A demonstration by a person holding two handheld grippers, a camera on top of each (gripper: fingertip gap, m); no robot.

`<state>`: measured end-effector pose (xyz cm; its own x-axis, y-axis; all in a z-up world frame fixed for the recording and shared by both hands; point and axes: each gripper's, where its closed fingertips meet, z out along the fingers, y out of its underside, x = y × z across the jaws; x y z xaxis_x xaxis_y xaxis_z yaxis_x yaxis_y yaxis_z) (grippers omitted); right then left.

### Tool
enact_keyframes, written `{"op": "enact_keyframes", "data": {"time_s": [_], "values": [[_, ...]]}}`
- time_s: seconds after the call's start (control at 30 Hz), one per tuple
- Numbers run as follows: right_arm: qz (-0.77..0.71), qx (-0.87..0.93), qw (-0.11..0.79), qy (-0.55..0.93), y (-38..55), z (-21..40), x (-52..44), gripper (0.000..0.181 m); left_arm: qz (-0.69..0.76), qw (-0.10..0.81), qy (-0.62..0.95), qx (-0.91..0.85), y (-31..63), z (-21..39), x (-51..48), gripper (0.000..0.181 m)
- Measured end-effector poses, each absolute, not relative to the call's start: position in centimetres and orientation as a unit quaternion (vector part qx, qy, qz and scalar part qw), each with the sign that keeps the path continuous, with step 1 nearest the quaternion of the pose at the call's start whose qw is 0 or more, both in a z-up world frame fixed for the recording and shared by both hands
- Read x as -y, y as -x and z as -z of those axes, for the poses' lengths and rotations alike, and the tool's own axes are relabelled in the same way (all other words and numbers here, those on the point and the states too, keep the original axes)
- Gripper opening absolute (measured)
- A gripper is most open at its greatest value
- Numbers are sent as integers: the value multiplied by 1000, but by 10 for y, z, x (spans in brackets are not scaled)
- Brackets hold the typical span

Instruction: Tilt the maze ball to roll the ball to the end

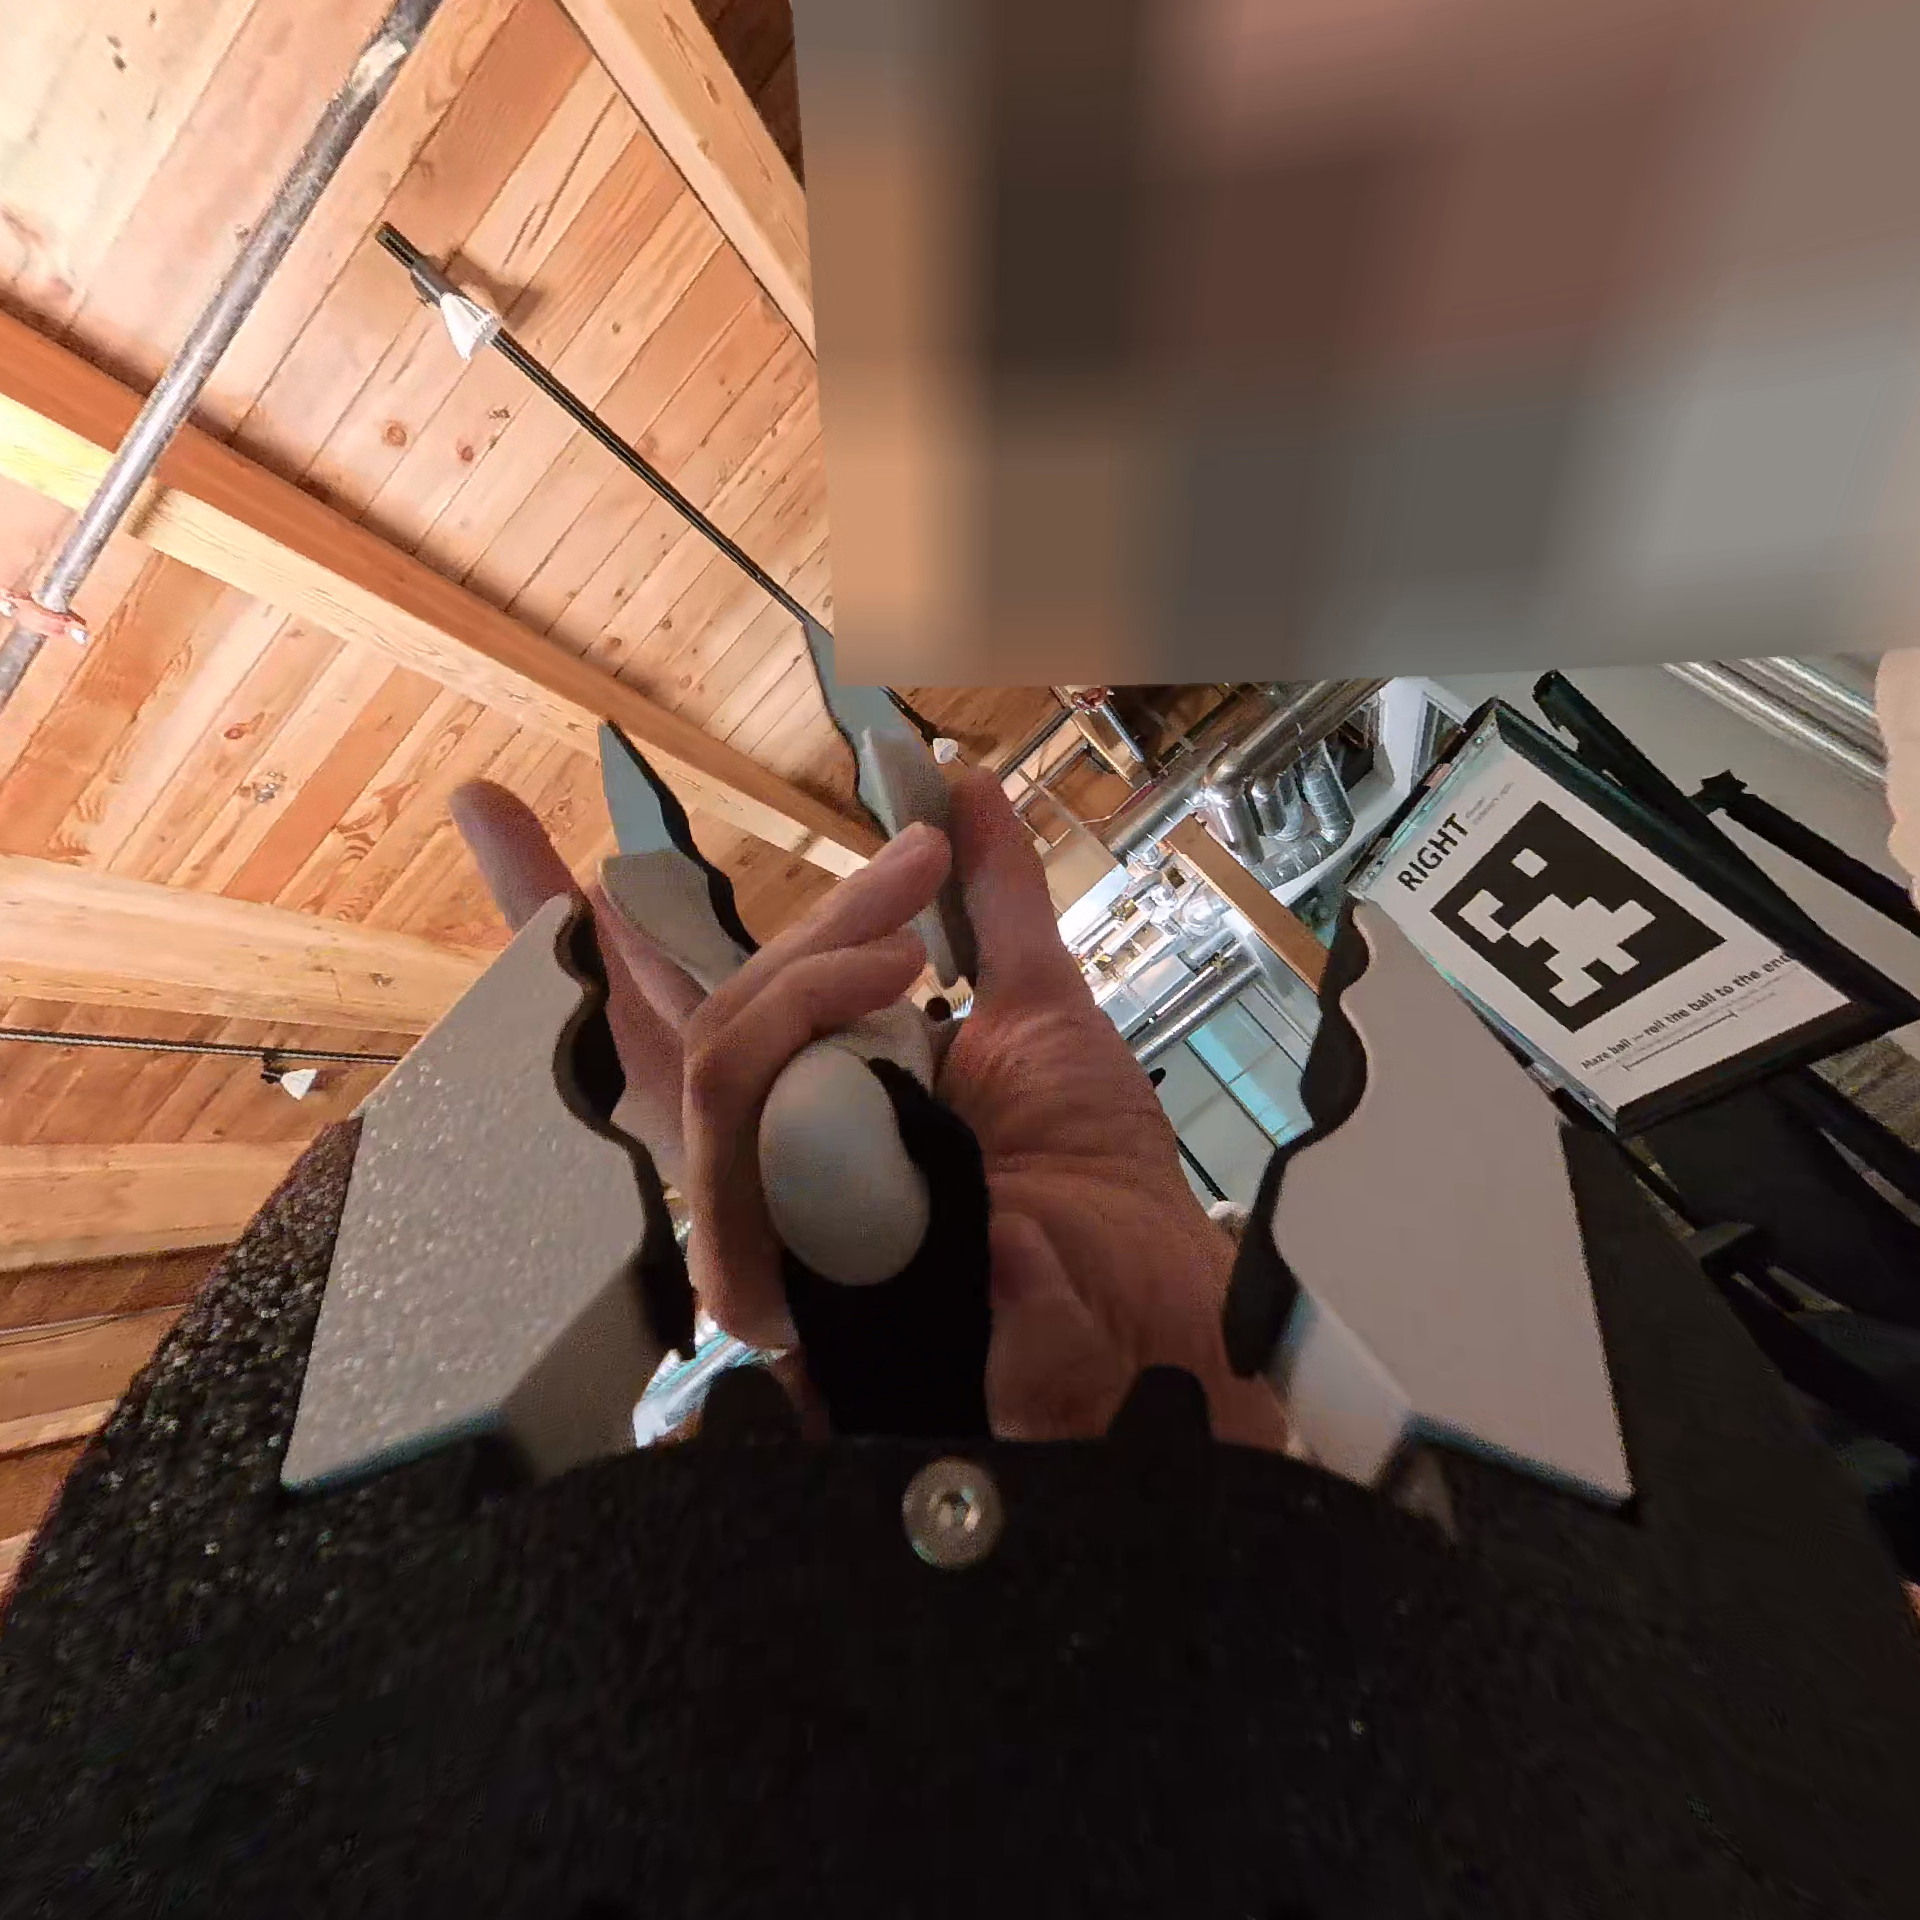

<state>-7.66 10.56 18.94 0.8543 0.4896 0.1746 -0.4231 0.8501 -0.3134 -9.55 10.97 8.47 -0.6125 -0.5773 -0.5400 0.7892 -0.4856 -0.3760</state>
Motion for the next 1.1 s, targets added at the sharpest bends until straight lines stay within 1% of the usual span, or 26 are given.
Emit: {"op": "enact_keyframes", "data": {"time_s": [0.03,0.07,0.1,0.17,0.23,0.27,0.3,0.37,0.4,0.43,0.47,0.5,0.53,0.57,0.6,0.67,0.73,0.77,0.8,0.83,0.87,0.93,1.03,1.1], "values": [[-226,159,948,158,89,-187,-109,61,847,393,-172,-312,94,-83,-112,127],[-202,165,948,183,92,-187,-114,65,859,368,-160,-317,90,-83,-119,119],[-159,166,950,210,92,-186,-116,71,876,332,-138,-320,86,-84,-128,120],[-73,183,941,274,92,-177,-109,85,897,283,-109,-322,84,-84,-151,130],[-25,175,930,324,83,-156,-96,98,895,288,-48,-337,73,-86,-175,145],[-34,187,920,342,85,-138,-90,105,887,288,-21,-360,67,-85,-180,152],[-57,194,913,355,88,-120,-88,102,881,275,1,-384,64,-83,-181,156],[-103,221,903,353,105,-79,-93,117,887,247,30,-389,61,-87,-182,157],[-110,265,895,342,121,-54,-97,155,894,241,63,-372,54,-91,-185,157],[-82,286,899,322,127,-36,-104,149,902,232,85,-355,49,-94,-187,157],[-26,247,922,296,119,-31,-111,156,911,219,93,-338,48,-95,-188,157],[35,188,944,270,104,-31,-115,152,919,208,109,-316,44,-96,-191,157],[90,142,953,254,92,-30,-118,142,926,203,131,-292,40,-94,-195,157],[130,121,950,256,86,-26,-126,137,931,200,154,-264,34,-91,-200,157],[153,134,936,289,89,-19,-143,135,933,194,184,-242,27,-84,-204,157],[175,164,899,366,98,-1,-178,141,936,179,228,-199,17,-70,-210,158],[199,146,897,366,98,3,-186,143,939,193,245,-147,15,-61,-220,157],[211,103,912,336,88,-2,-178,139,935,209,256,-131,13,-57,-226,157],[200,89,922,320,85,-3,-174,127,931,214,267,-130,10,-53,-227,157],[183,92,925,319,86,-1,-174,130,926,211,279,-144,5,-49,-226,158],[171,106,926,320,88,0,-176,140,919,205,291,-170,-1,-46,-222,158],[173,131,910,354,91,8,-191,155,911,187,286,-229,-7,-42,-208,157],[152,137,905,372,90,8,-198,156,929,167,217,-247,7,-51,-200,157],[143,134,908,371,87,8,-198,156,921,182,227,-258,2,-52,-197,157]]}}
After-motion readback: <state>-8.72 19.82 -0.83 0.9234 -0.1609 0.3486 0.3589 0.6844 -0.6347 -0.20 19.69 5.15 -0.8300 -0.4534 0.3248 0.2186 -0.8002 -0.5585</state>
